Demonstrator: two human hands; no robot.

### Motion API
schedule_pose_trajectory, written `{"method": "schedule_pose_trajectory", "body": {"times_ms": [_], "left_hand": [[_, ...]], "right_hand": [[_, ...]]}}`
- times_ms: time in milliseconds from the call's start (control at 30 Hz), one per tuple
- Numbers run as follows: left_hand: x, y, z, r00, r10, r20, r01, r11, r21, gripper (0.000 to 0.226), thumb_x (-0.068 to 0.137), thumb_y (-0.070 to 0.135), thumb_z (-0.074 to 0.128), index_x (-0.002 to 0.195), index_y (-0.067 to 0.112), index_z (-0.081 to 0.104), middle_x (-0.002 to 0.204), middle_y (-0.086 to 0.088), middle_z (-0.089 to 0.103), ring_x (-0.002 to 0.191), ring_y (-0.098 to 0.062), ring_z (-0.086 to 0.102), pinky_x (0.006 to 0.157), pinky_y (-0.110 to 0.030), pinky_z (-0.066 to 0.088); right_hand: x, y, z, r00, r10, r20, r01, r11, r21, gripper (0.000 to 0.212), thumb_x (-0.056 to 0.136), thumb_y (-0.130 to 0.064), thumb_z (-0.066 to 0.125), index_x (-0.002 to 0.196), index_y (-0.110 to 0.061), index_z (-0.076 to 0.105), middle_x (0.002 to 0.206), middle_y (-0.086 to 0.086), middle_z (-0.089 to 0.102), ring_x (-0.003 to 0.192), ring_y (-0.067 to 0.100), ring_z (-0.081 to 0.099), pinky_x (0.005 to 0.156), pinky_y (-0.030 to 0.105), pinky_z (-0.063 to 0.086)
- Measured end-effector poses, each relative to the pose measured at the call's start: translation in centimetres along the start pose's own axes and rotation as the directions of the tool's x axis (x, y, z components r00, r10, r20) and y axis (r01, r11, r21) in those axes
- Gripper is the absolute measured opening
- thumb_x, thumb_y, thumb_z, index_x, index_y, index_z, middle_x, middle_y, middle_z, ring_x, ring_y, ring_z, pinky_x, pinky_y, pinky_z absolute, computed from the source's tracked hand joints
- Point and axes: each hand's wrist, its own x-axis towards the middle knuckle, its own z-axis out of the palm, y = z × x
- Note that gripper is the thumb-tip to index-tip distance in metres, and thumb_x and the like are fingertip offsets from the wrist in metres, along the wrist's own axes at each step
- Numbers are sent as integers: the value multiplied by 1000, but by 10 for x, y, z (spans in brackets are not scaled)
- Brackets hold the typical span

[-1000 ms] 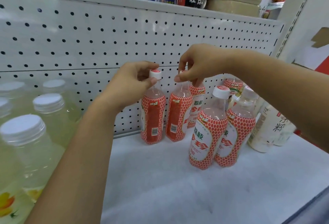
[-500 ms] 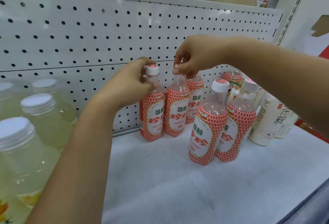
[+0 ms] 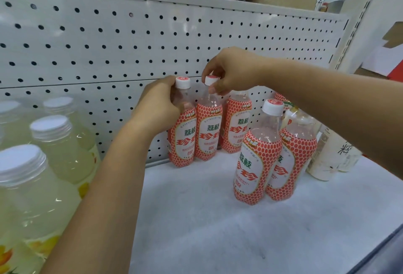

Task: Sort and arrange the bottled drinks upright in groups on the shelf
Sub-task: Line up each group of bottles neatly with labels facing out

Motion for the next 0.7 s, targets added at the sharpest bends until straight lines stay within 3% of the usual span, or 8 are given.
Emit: {"method": "schedule_pose_trajectory", "body": {"times_ms": [100, 233, 333, 400, 467, 567, 700], "left_hand": [[1, 1, 2, 999, 6, -32, -5, 999, 47, 34, 86, 22, 77, 116, 17, 61, 108, -2, 62, 98, -21, 59, 80, -29, 41], [4, 2, 3, 998, -6, -56, 12, 995, 99, 39, 83, 26, 80, 113, 15, 59, 108, -4, 60, 97, -23, 58, 79, -32, 44], [6, 1, 2, 998, -23, -65, 27, 997, 69, 56, 77, 30, 85, 122, 17, 54, 110, -2, 61, 99, -21, 59, 81, -32, 47], [7, 3, 2, 997, -18, -76, 21, 999, 33, 60, 77, 30, 86, 127, 19, 53, 110, 0, 61, 99, -20, 59, 80, -30, 45], [6, 3, 2, 995, -6, -99, 7, 1000, 11, 54, 80, 25, 84, 125, 21, 55, 107, 1, 63, 97, -19, 61, 78, -30, 45], [5, 0, 2, 994, 3, -114, -5, 1000, -17, 48, 82, 18, 81, 124, 22, 58, 103, 3, 65, 94, -18, 62, 78, -28, 47], [4, -2, 0, 994, 4, -108, -10, 999, -51, 47, 82, 16, 81, 124, 24, 60, 98, 4, 65, 92, -17, 63, 78, -25, 47]], "right_hand": [[1, 2, 1, 1000, 12, -12, -11, 998, 63, 42, 86, -23, 79, 126, -20, 68, 119, -2, 63, 67, 4, 74, 60, 12, 55], [-9, 8, -14, 997, 13, -79, -5, 995, 102, 47, 84, -34, 81, 125, -18, 66, 113, -6, 71, 80, 8, 74, 73, 22, 60], [-14, 21, -29, 975, 31, -219, -47, 996, -70, 28, 93, -33, 71, 118, -18, 71, 112, -5, 71, 100, 16, 67, 90, 34, 54], [-17, 30, -30, 983, 112, -146, -140, 970, -198, 30, 96, -37, 66, 119, -19, 71, 117, -2, 69, 104, 18, 63, 88, 31, 47], [-19, 38, -25, 982, 186, -34, -189, 956, -225, 33, 95, -40, 67, 121, -20, 70, 118, 1, 67, 93, 18, 69, 83, 30, 51], [-21, 41, -21, 980, 199, -19, -200, 970, -135, 25, 91, -30, 75, 112, -18, 70, 107, 2, 69, 67, 9, 74, 76, 30, 59], [-30, 37, -28, 987, 160, 27, -154, 975, -157, 21, 90, -30, 76, 105, -17, 70, 85, -5, 72, 62, 4, 73, 80, 32, 60]]}}
